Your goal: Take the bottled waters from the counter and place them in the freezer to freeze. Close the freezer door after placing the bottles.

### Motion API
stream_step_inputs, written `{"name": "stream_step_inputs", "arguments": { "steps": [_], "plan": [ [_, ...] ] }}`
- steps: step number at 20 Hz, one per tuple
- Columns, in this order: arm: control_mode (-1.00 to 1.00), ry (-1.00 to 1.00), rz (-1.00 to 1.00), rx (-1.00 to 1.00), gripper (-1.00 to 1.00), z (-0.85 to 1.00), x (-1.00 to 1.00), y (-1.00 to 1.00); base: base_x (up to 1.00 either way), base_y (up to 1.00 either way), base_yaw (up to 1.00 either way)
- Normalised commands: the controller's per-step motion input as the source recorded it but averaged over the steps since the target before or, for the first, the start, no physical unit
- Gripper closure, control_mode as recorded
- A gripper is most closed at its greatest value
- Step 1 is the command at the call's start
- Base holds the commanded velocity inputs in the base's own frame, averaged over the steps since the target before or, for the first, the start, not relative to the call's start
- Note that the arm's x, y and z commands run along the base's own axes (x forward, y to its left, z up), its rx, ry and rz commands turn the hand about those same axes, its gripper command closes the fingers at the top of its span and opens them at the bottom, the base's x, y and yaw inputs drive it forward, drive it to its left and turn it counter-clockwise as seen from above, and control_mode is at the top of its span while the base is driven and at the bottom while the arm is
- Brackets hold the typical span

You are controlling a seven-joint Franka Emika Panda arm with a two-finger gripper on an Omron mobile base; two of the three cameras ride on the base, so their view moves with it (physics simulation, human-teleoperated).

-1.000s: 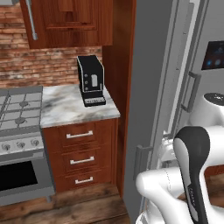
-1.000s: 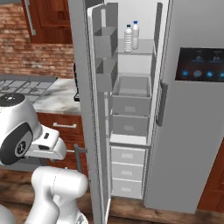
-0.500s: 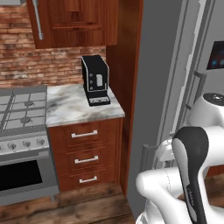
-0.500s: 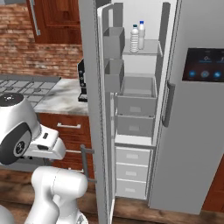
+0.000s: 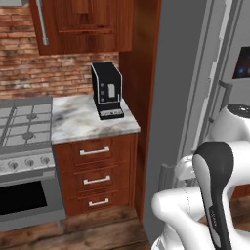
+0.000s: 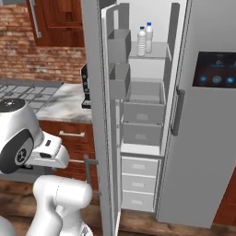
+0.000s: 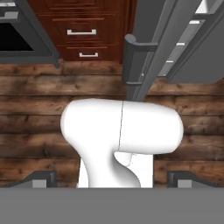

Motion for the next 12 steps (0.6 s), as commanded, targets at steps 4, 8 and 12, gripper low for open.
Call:
{"name": "stream_step_inputs", "arguments": {
  "steps": [4, 8, 12],
  "plan": [
    [1.0, 0.0, 0.0, 0.0, -1.0, 0.0, 0.0, 0.0, 0.37, 0.0, 0.0],
    [1.0, 0.0, 0.0, 0.0, -1.0, 0.0, 0.0, 0.0, 0.25, 0.0, 0.0],
    [1.0, 0.0, 0.0, 0.0, -1.0, 0.0, 0.0, 0.0, 0.04, 0.0, 0.0]
  ]
}}
